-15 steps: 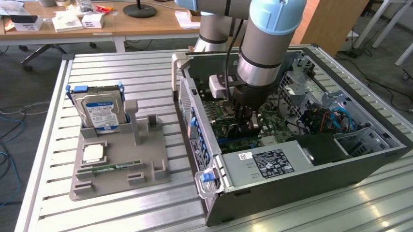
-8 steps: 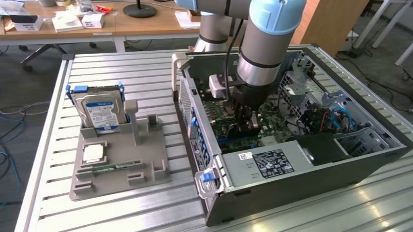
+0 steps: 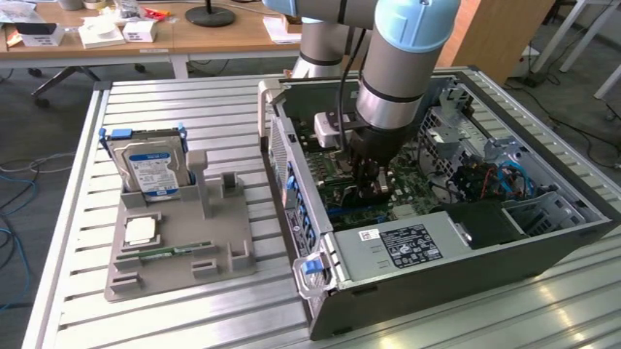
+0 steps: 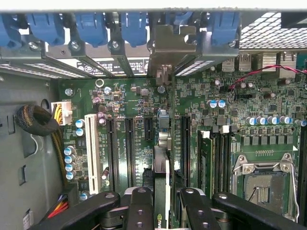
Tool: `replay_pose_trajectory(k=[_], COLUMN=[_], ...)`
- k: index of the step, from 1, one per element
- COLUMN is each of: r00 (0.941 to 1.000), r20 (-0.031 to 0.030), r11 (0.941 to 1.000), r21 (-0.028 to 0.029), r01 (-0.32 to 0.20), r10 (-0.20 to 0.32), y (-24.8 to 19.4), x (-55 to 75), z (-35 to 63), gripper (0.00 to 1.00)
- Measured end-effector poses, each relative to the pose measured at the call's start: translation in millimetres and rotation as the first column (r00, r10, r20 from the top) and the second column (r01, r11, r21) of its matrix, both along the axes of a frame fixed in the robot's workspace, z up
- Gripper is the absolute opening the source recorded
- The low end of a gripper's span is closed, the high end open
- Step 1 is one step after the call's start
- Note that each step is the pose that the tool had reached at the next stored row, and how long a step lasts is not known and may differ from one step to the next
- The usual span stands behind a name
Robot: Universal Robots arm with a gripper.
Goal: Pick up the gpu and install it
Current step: 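Insert the gpu into the slot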
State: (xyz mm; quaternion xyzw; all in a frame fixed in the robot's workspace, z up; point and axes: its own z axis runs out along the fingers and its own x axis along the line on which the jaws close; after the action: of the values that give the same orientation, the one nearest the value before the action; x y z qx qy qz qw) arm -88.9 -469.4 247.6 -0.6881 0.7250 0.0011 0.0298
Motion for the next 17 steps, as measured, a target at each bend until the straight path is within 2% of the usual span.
replay_pose_trajectory(k=[14,17], r00=[0.9997,0.9996], r20=[0.0000,0.0000], r11=[0.9997,0.9996], r21=[0.0014,0.0042], r01=[-0.024,-0.027], r10=[0.024,0.027], y=[0.9,0.9], x=[0.0,0.0], z=[0.0,0.0], gripper=[0.26,0.26])
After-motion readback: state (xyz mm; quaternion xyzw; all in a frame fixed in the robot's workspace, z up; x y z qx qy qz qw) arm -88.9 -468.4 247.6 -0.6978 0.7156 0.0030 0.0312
